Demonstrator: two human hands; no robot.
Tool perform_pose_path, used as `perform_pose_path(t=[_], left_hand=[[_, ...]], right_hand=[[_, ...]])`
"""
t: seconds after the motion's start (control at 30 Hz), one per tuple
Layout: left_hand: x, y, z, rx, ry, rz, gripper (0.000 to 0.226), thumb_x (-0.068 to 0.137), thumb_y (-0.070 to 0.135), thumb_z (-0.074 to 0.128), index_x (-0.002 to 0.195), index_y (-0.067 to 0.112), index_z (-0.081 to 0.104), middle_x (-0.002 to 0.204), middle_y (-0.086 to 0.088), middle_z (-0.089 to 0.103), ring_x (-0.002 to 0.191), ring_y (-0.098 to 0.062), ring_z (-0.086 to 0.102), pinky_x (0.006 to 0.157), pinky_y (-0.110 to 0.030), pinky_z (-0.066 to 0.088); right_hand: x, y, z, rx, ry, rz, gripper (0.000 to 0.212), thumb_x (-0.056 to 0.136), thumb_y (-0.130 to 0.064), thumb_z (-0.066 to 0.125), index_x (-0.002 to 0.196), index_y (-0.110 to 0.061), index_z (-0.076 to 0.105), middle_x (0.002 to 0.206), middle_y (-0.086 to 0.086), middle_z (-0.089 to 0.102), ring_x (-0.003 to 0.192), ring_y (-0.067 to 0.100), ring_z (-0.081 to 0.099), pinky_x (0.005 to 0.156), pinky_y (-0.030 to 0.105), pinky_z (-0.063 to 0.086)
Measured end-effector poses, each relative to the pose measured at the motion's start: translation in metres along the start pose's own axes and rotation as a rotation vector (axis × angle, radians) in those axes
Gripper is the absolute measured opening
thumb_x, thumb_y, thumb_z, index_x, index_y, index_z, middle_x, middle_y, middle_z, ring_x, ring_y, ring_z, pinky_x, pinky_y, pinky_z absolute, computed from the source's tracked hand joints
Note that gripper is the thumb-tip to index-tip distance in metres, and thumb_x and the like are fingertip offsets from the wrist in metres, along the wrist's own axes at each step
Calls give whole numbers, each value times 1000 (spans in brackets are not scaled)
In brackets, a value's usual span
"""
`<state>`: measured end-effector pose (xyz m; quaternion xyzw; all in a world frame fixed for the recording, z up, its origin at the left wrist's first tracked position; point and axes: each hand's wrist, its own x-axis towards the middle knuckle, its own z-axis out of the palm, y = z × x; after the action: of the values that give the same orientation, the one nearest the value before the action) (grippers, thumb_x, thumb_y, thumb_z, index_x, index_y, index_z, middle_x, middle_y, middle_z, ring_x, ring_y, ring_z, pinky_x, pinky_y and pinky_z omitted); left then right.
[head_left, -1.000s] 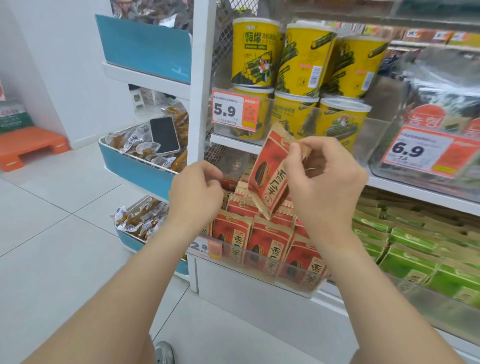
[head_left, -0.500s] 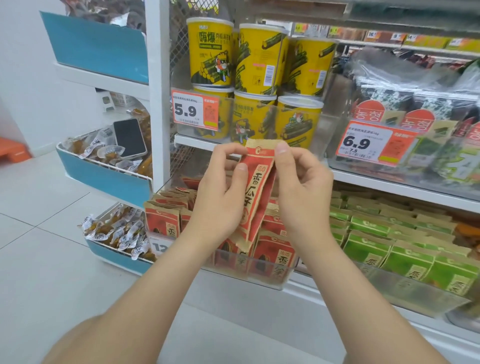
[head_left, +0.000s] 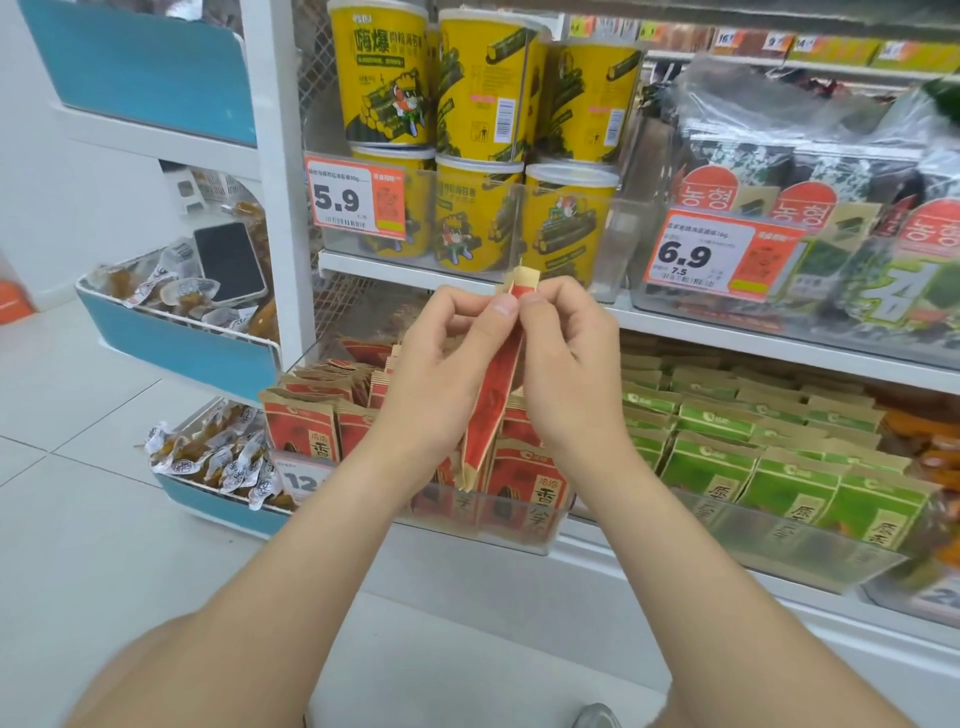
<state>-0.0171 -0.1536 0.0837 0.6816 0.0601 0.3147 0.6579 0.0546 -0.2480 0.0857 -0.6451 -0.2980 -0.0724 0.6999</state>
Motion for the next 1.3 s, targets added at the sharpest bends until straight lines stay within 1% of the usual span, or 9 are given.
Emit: perform_pose_path(t=[0.13, 0.23, 0.4, 0.6, 0.73, 0.87, 1.1, 1.2, 1.3], left_hand=[[0, 2, -1, -92, 37, -59, 20, 111, 27, 57, 100, 10, 62, 87, -7, 63, 83, -19, 58, 77, -39, 46], [1, -1, -4, -169, 31, -108, 18, 112, 28, 58, 99, 16, 63, 89, -10, 65, 86, -26, 60, 79, -44, 46], [1, -3, 0, -310, 63, -146, 19, 114, 27, 52, 104, 15, 62, 102, -18, 65, 100, -33, 61, 93, -54, 48], [4, -1, 1, -514, 183, -208, 31, 117, 28, 43, 130, 4, 58, 111, -20, 69, 103, -30, 68, 98, -48, 59], [3, 0, -5, -283, 127, -110, 18, 113, 26, 56, 116, 10, 64, 114, -21, 73, 101, -26, 69, 90, -50, 56], [-1, 3, -10, -57, 83, 6, 10, 106, 16, 67, 114, 12, 71, 106, -5, 79, 96, -19, 75, 85, -47, 62], [-9, 6, -18, 200, -48, 141, 40, 89, 17, 71, 129, 26, 73, 119, 13, 78, 111, -10, 74, 99, -47, 60], [-8, 5, -24, 189, -86, 117, 42, 93, 12, 67, 131, 28, 73, 120, 11, 78, 111, -14, 75, 91, -55, 63], [-9, 5, -28, 182, -118, 99, 43, 101, 4, 64, 136, 27, 72, 123, 6, 78, 113, -19, 75, 92, -58, 63]], right_hand=[[-4, -2, 1, -129, -3, -86, 26, 111, -25, 54, 91, -11, 63, 68, -2, 59, 61, 15, 51, 59, 38, 43], [-5, -2, 1, -149, 5, -93, 25, 110, -30, 60, 92, -15, 67, 74, 2, 69, 67, 26, 62, 62, 42, 51], [-3, -6, 1, -165, -81, 23, 16, 98, -34, 69, 89, -21, 67, 72, -12, 66, 67, 7, 59, 67, 29, 47], [-7, -3, 2, -272, -215, 183, 31, 87, -55, 75, 96, -29, 59, 84, -7, 75, 80, 16, 73, 79, 47, 61], [-7, -2, 2, -155, -169, 138, 34, 97, -56, 69, 91, -25, 56, 77, 6, 76, 64, 23, 70, 64, 44, 55], [-4, -2, -2, -63, -151, 130, 37, 110, -47, 55, 92, -15, 54, 66, -5, 64, 60, 15, 58, 63, 40, 46], [-5, -1, -4, -86, -127, 100, 42, 116, -34, 47, 85, -6, 51, 63, -9, 48, 56, 10, 44, 56, 33, 39], [-7, -1, -3, -103, -161, 97, 35, 115, -37, 47, 87, -21, 60, 66, -7, 57, 60, 14, 52, 58, 44, 45], [-7, 1, -3, -89, -196, 109, 37, 114, -41, 49, 93, -15, 64, 75, 6, 64, 66, 24, 59, 66, 58, 53]])
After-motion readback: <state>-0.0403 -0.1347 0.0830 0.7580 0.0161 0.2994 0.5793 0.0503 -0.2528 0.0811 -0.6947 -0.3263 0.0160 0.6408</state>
